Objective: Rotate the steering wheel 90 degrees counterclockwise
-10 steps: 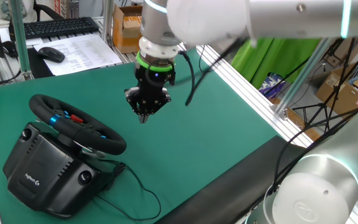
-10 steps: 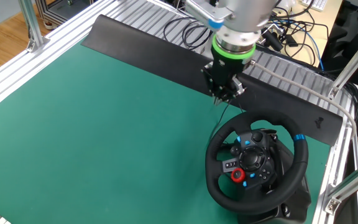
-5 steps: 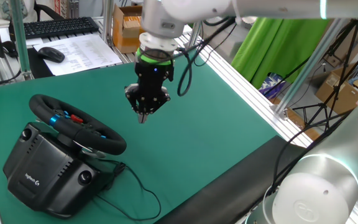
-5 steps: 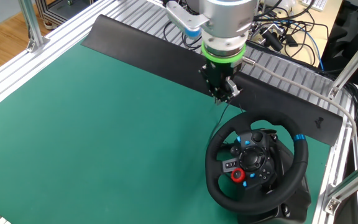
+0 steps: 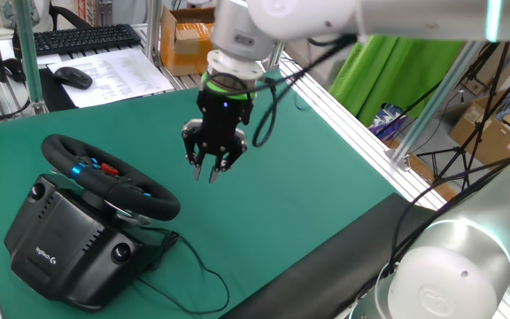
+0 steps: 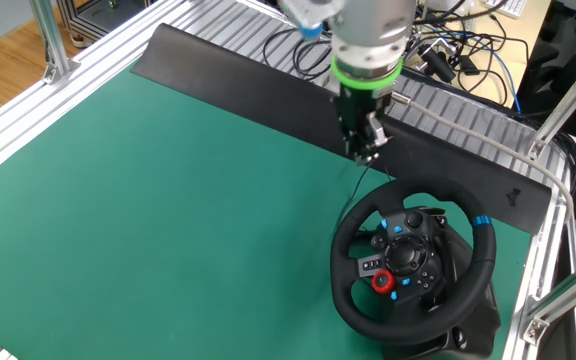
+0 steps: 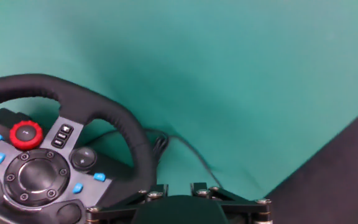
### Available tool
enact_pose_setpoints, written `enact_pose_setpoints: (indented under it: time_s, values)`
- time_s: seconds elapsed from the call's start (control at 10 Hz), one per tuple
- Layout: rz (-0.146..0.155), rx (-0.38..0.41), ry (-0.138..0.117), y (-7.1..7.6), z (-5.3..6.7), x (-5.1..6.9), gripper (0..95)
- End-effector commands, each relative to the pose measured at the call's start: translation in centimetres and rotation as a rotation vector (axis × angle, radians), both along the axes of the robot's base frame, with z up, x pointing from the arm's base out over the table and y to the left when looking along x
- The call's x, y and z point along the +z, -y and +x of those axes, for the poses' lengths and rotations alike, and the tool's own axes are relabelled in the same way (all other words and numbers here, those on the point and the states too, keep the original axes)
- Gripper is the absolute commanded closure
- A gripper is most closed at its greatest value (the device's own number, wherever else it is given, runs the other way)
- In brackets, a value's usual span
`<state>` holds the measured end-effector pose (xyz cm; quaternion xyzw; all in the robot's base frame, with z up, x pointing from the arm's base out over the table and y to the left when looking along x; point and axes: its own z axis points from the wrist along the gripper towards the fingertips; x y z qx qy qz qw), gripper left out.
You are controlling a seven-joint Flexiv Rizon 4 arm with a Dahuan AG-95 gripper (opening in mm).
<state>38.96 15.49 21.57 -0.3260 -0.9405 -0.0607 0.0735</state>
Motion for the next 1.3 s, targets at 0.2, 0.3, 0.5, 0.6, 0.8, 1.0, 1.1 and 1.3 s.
enact_pose_setpoints:
  time_s: [0.2, 0.3, 0.5, 0.6, 0.8, 1.0, 1.1, 1.3]
  values:
    - [0.021, -0.081, -0.020, -2.2, -0.2, 0.4, 57.0]
    - [0.042, -0.113, -0.030, -3.1, -0.4, 0.8, 57.0]
    - [0.048, -0.140, -0.038, -3.9, -0.8, 0.8, 57.0]
    - [0.048, -0.154, -0.042, -4.2, -1.0, 0.8, 57.0]
    - [0.064, -0.187, -0.051, -4.6, -1.4, 0.6, 57.0]
    - [0.088, -0.213, -0.057, -5.0, -1.7, 0.5, 57.0]
    - [0.106, -0.237, -0.060, -5.3, -1.8, 0.6, 57.0]
    - [0.120, -0.268, -0.061, -6.1, -1.9, 0.9, 57.0]
